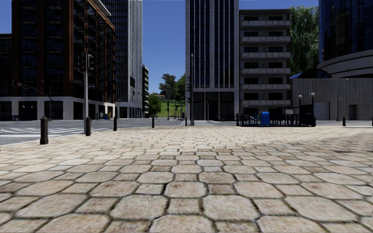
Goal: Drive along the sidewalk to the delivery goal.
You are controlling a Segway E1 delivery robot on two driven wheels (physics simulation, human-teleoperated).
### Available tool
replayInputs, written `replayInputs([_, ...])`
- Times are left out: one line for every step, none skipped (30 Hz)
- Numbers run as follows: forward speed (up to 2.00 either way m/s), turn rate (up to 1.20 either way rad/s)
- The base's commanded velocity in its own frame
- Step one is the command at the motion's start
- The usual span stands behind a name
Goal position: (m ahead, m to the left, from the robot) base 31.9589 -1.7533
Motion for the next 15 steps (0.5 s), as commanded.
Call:
replayInputs([2.00, 0.00])
replayInputs([2.00, 0.00])
replayInputs([2.00, 0.00])
replayInputs([2.00, 0.00])
replayInputs([2.00, 0.00])
replayInputs([2.00, 0.00])
replayInputs([2.00, 0.00])
replayInputs([2.00, 0.00])
replayInputs([2.00, 0.00])
replayInputs([2.00, 0.00])
replayInputs([2.00, 0.00])
replayInputs([2.00, 0.00])
replayInputs([2.00, 0.00])
replayInputs([2.00, 0.00])
replayInputs([2.00, 0.00])
